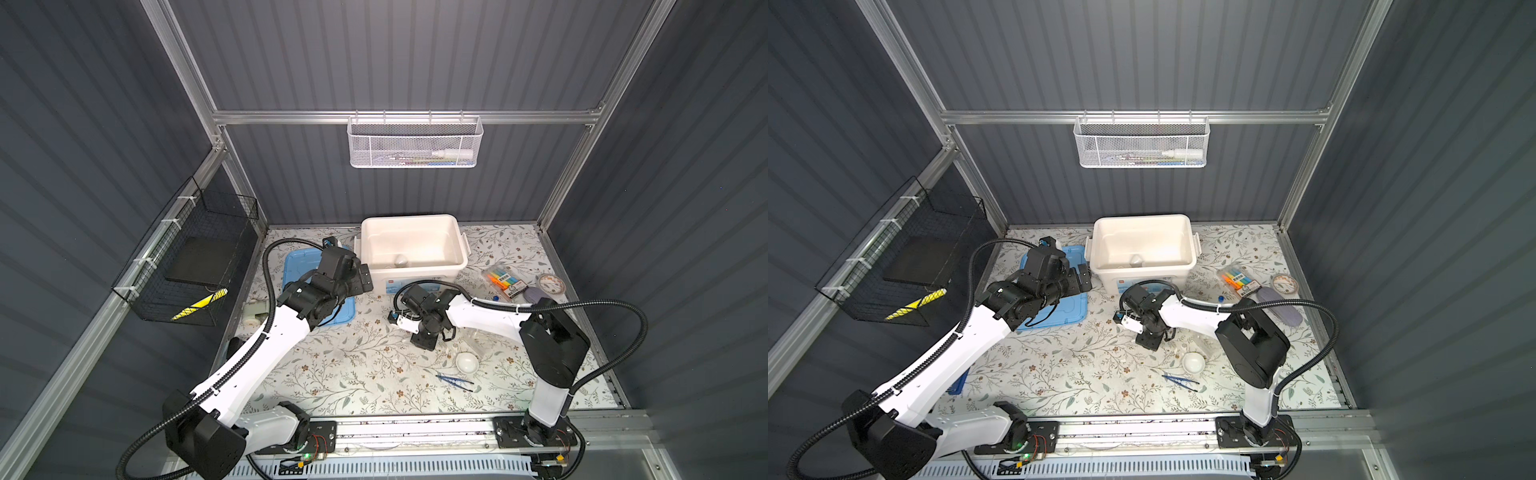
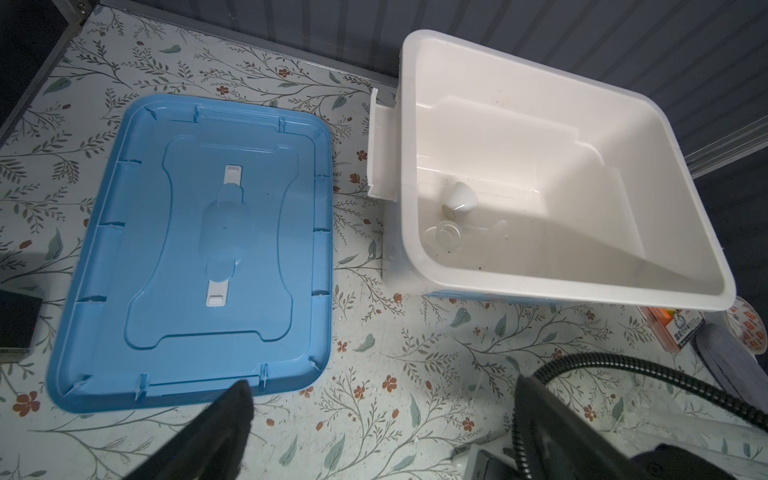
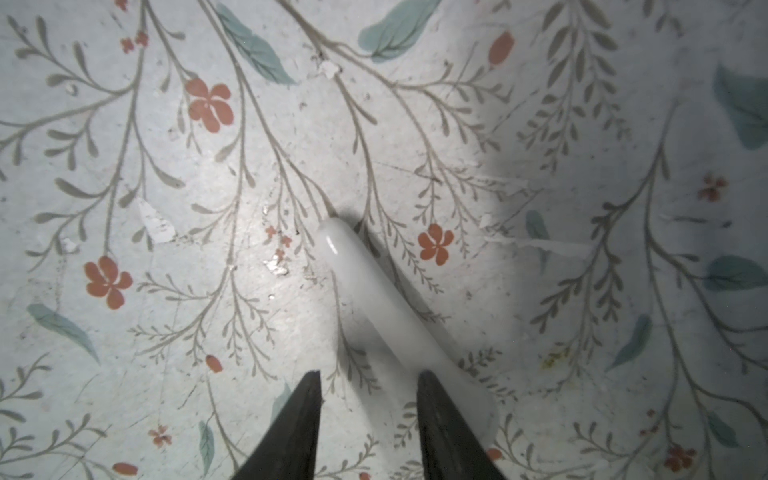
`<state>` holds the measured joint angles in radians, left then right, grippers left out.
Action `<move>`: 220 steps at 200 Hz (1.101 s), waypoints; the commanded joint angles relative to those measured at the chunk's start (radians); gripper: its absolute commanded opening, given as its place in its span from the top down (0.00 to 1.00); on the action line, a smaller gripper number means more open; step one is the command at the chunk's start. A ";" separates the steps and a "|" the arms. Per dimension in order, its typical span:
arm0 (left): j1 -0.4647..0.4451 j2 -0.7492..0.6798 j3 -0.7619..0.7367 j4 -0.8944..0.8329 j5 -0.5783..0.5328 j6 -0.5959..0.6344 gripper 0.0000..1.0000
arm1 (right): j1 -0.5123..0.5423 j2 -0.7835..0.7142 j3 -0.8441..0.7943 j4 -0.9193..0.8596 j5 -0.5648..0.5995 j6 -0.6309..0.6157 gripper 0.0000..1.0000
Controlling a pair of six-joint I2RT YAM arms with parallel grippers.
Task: Organize the chemistry lab equipment
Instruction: 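Close the right gripper on the white pestle's handle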
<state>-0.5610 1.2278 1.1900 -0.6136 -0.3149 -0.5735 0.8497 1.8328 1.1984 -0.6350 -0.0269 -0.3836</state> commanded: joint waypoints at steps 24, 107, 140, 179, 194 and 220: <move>0.007 -0.010 0.000 -0.026 -0.015 -0.003 0.00 | 0.006 0.028 0.016 -0.004 0.082 0.003 0.62; 0.009 -0.011 -0.009 -0.029 -0.018 -0.011 0.00 | 0.011 -0.028 0.018 0.010 0.090 0.040 0.59; 0.010 -0.004 -0.012 -0.027 -0.015 -0.015 0.00 | 0.011 -0.058 0.028 0.021 0.111 0.027 0.58; 0.010 -0.001 -0.014 -0.026 -0.016 -0.018 0.00 | 0.007 -0.025 0.042 0.036 0.109 0.002 0.57; 0.010 -0.002 -0.015 -0.032 -0.015 -0.017 0.00 | 0.002 0.010 0.061 0.028 0.104 0.000 0.57; 0.011 -0.006 -0.015 -0.044 -0.022 -0.020 0.00 | 0.000 0.054 0.075 0.029 0.083 -0.003 0.57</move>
<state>-0.5564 1.2282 1.1843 -0.6247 -0.3187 -0.5812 0.8536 1.8446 1.2541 -0.5922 0.0738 -0.3679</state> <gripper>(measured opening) 0.997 0.429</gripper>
